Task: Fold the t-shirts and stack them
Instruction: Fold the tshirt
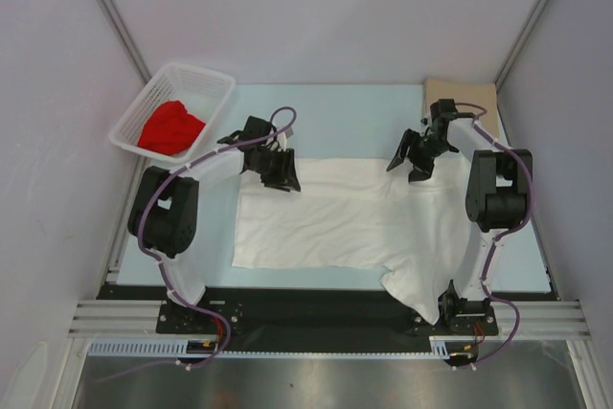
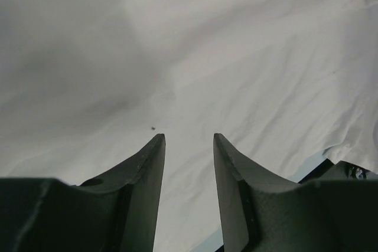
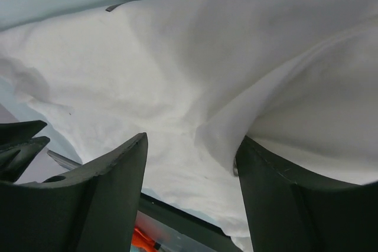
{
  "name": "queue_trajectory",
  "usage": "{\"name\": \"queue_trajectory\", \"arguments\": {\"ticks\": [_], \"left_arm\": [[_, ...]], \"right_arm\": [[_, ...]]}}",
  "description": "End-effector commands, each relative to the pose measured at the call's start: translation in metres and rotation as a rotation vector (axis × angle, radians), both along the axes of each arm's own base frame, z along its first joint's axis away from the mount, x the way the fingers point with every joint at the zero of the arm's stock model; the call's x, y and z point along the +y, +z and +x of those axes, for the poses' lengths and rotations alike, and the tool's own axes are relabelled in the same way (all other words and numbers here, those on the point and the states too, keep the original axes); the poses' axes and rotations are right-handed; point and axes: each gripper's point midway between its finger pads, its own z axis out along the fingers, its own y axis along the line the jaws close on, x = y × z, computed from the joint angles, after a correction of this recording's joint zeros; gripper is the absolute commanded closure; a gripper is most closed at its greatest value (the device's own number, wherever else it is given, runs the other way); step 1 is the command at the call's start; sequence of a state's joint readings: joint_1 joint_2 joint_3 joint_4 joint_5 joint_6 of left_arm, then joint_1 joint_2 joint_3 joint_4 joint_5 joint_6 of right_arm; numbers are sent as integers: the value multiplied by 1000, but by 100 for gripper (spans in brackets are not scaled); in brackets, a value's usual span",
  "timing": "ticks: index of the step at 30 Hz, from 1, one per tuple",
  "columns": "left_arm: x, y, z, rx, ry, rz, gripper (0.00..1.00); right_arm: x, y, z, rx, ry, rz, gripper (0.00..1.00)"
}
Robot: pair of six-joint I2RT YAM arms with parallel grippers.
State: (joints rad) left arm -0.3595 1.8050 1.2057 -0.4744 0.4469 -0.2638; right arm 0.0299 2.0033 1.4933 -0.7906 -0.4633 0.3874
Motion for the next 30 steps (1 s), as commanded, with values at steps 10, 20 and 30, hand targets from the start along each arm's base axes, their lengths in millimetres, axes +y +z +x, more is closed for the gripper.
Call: {"name": "queue_trajectory", "arguments": {"ticks": [10, 20, 30], "left_arm": [[-156, 43, -16, -71, -248, -320, 48], [-211, 50, 11, -112, -197, -412, 57], [-205, 38, 10, -72, -177, -345, 58]], "right_arm": [[-52, 31, 15, -41, -142, -49, 27], [-29, 20, 11, 11, -122, 17, 49], [-27, 5, 10, 74, -128, -9, 54]]}}
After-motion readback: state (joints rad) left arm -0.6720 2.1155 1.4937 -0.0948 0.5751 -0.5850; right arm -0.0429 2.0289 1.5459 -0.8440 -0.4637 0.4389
